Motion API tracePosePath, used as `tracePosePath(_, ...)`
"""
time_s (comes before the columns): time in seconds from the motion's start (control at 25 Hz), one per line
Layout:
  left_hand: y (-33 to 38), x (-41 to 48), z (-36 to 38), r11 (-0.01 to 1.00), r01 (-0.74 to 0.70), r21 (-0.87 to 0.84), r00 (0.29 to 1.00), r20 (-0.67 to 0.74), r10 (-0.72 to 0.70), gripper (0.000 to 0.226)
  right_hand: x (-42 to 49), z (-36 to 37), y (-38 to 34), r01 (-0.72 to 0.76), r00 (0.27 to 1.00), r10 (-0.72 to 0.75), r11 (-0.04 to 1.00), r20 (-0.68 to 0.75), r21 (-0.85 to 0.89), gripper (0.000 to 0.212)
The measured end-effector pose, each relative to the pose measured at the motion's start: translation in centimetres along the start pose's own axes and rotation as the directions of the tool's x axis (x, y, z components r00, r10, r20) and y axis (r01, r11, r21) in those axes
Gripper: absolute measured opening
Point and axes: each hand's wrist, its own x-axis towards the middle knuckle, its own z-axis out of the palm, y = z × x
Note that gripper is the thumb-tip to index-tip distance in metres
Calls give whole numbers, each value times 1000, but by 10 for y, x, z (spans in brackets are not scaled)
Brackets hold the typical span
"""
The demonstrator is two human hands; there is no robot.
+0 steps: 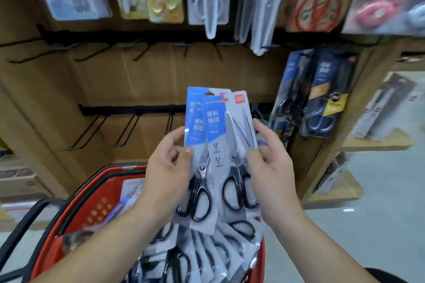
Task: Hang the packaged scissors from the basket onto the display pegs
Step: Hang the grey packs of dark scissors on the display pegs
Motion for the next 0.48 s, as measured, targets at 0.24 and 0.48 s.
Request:
tracePosePath(0.24,8,14,57,999,-5,39,995,100,1,38,31,-55,-5,34,993,-41,997,-110,-68,50)
tracePosePath(0.48,21,51,88,997,8,76,998,65,-13,37,85,-82,-8,60,976,-118,953,-182,-297,116)
